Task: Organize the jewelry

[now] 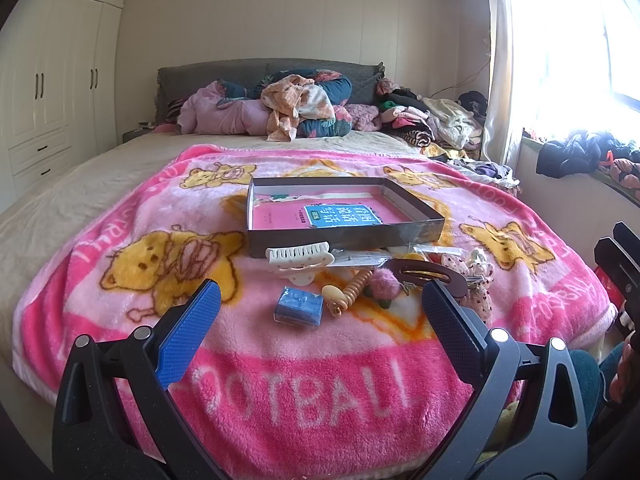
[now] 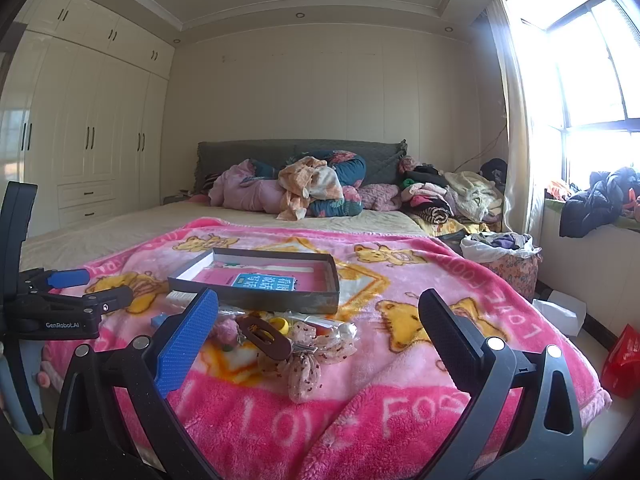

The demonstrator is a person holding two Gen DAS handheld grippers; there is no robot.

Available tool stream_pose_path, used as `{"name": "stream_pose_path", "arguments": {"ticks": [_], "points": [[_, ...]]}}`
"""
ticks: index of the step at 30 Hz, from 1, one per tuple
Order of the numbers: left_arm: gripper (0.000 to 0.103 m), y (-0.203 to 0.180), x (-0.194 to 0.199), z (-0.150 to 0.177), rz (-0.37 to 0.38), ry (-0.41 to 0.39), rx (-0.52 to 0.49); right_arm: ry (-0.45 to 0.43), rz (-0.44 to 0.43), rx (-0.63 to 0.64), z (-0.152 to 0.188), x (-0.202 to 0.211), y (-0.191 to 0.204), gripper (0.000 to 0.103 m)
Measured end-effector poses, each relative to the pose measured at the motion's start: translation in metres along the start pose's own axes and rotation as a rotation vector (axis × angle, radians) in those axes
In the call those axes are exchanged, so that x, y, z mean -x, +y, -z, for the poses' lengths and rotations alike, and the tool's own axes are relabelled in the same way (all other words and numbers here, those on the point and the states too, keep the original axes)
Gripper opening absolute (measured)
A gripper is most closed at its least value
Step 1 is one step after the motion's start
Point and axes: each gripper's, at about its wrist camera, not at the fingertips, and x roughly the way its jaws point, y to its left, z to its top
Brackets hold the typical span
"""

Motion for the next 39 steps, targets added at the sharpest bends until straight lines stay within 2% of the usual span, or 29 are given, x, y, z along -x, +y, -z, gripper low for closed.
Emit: {"name": "stream_pose_path", "arguments": {"ticks": [25, 34, 39], "points": [[0.092, -0.001, -0.007, -0.006, -0.002, 0.016, 0.007, 0.027, -0.011, -0.004, 0.000, -0.007, 0.002, 0.098], [0.092, 0.013, -0.011, -0.010, -0.043, 0.000, 0.032, 0.075, -0.061, 0.008, -0.007, -0.029, 0.007, 0.098], [0.092, 0.024, -0.020, -0.012, -0.074, 0.021, 0.050, 0.124, -0.105, 0.030, -0.010, -0.047, 0.015, 0.098]]}}
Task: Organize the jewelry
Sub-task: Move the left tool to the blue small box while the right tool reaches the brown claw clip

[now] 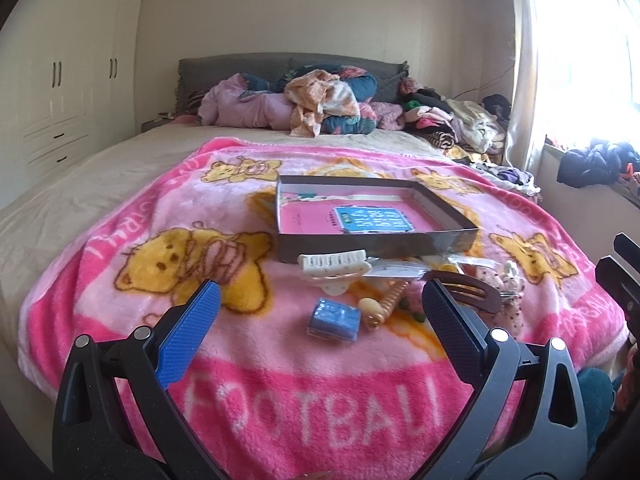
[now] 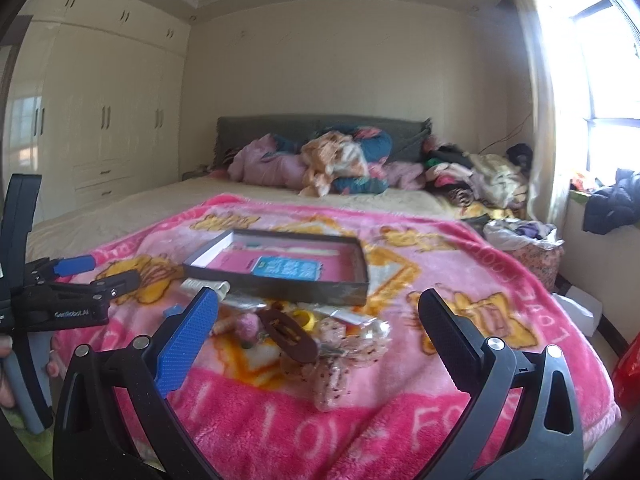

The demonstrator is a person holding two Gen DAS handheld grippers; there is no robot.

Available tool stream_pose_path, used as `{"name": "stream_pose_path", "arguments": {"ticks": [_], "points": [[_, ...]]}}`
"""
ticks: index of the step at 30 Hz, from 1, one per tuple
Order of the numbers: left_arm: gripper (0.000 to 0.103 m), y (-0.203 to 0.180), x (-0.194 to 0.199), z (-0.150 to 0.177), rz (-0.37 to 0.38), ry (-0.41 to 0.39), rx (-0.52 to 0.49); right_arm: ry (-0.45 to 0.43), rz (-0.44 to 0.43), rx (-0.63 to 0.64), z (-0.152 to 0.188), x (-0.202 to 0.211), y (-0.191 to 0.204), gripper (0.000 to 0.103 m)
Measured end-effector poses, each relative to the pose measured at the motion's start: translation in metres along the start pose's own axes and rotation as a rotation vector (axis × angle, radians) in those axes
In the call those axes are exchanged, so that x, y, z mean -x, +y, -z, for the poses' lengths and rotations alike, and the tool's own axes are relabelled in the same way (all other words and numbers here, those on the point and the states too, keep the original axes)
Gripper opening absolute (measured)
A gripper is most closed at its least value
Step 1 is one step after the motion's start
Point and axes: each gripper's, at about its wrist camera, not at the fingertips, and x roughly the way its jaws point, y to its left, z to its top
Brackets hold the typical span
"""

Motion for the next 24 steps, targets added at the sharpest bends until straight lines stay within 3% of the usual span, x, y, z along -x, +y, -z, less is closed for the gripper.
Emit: {"name": "stream_pose_path", "arguments": {"ticks": [17, 24], "points": [[0.092, 0.019, -0.038, -0.003, -0.010, 0.106, -0.004, 0.145, -0.079, 0.056, -0.007, -0.058, 0.008, 0.098], [0.092, 0.017, -0.052, -0.002, 0.093, 0.112, -0.021, 0.199, -0.127, 0.136, -0.008, -0.080, 0.011, 0.096]]}}
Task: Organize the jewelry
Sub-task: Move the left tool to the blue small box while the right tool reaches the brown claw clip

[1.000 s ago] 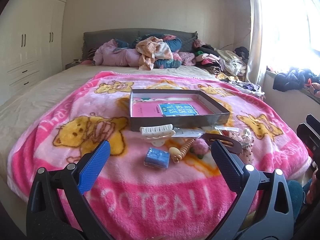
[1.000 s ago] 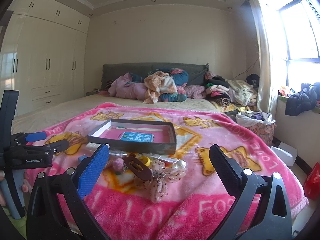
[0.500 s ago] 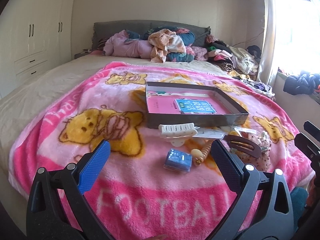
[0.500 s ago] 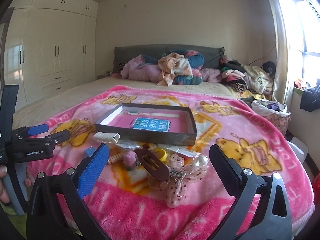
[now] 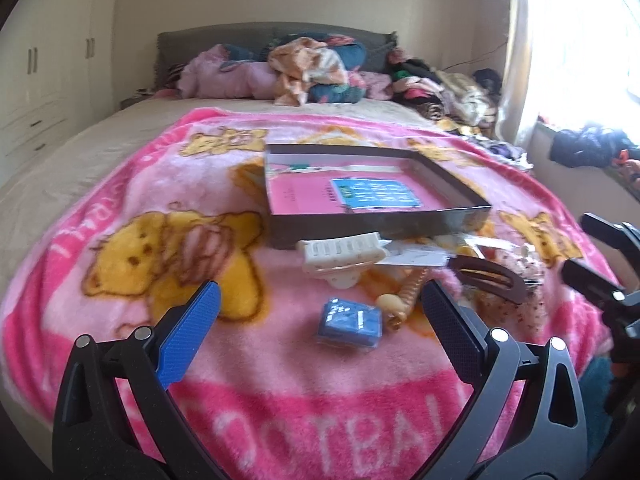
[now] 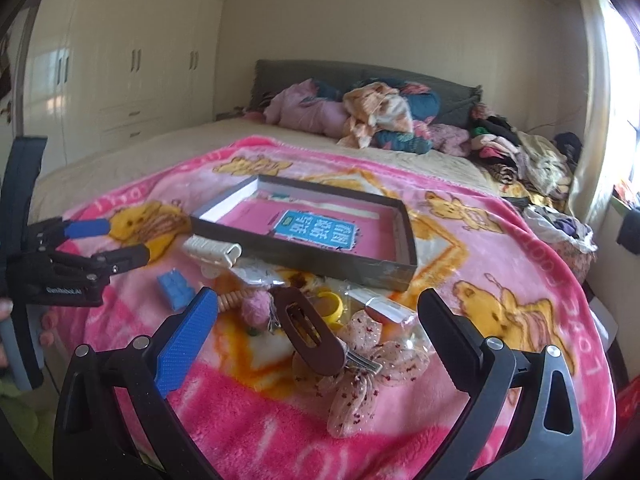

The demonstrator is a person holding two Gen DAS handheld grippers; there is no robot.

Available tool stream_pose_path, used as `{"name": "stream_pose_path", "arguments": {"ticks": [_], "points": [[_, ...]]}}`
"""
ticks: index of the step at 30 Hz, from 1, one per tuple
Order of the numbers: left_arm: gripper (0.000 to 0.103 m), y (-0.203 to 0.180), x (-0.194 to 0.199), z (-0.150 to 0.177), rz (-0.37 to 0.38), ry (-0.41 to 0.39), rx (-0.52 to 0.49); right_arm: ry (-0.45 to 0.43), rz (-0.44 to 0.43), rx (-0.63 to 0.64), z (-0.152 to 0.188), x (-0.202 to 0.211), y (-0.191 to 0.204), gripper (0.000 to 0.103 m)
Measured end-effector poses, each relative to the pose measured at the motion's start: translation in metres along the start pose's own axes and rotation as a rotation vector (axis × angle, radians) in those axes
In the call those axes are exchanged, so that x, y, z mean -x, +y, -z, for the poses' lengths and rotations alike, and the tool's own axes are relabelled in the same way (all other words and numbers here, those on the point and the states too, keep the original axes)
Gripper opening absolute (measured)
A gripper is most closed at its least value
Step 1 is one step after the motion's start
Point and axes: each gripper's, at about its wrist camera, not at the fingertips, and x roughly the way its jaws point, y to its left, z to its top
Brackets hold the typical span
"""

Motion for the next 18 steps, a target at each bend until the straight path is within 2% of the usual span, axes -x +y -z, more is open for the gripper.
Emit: {"name": "stream_pose_path", "arguments": {"ticks": [6, 9, 14, 18], "points": [[0.092, -0.004, -0.025, 0.003, -0.014, 0.078, -0.048, 0.058, -0.016, 0.089, 0.000, -0.022, 0.004, 0.096], [0.092, -0.004, -0.036, 0.005, -0.024, 0.106, -0.072, 0.093, -0.028, 0.106, 0.003, -0.034, 0.004, 0.089], [0.091, -0.001, -0.047, 0.008, 0.020, 0.148, -0.066, 0.147, -0.038, 0.166, 0.010, -0.052, 0.008, 0.082], [0.082, 0.001, -0.052, 0.011, 0.026, 0.173, -0.073, 0.190, -0.006, 0.233, 0.017, -0.066, 0.014, 0.070]]}}
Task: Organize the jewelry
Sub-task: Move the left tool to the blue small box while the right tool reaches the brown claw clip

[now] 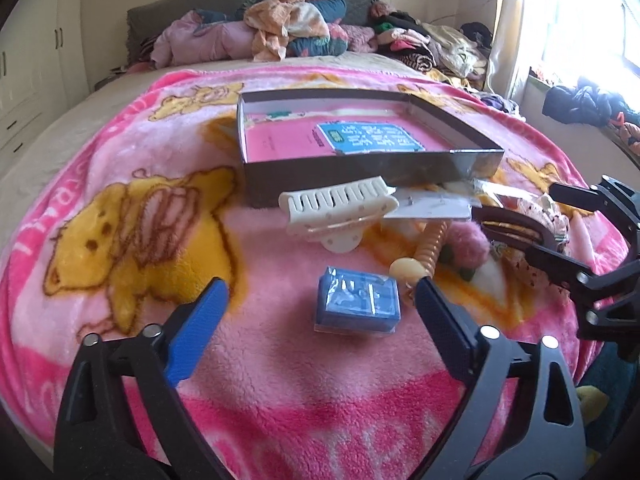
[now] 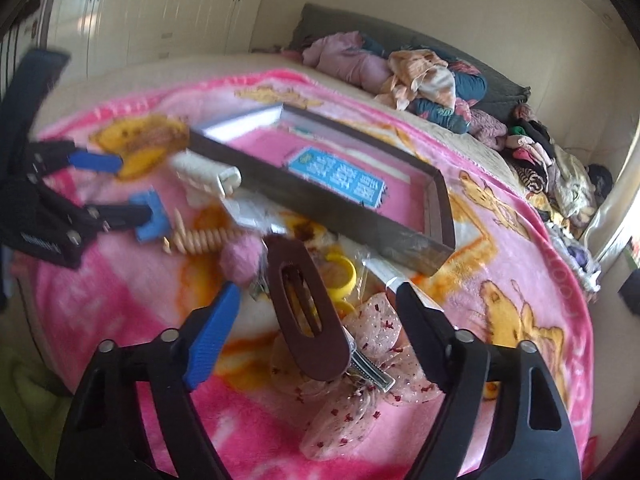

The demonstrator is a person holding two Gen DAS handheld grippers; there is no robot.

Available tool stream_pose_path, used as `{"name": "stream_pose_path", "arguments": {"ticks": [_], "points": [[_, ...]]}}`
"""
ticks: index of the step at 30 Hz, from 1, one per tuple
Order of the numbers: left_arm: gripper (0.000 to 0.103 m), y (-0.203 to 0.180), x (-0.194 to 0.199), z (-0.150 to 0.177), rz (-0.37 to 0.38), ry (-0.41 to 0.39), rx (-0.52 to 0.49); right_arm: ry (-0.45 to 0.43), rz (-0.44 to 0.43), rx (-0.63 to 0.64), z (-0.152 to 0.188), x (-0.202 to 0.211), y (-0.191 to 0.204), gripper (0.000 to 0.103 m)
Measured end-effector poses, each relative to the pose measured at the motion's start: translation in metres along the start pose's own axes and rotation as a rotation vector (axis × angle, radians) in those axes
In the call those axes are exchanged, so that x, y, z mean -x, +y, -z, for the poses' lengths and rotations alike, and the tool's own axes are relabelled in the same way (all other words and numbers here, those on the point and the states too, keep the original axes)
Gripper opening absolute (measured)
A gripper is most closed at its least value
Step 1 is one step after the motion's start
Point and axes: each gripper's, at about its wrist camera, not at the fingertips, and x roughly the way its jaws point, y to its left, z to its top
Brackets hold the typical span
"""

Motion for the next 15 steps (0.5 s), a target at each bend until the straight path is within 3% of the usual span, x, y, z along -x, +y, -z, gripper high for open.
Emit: {"name": "stream_pose_path", "arguments": {"ticks": [8, 15], "points": [[0.067, 0.002, -0.004, 0.003, 0.041, 0.019, -0.013, 0.014, -0.001, 0.032, -0.008, -0.022, -0.004, 0.049], [0.047, -0.008, -0.010, -0.002, 0.088, 0.031, -0.028, -0.003, -0.071, -0.015, -0.016, -0.028, -0.010, 0.014]]}}
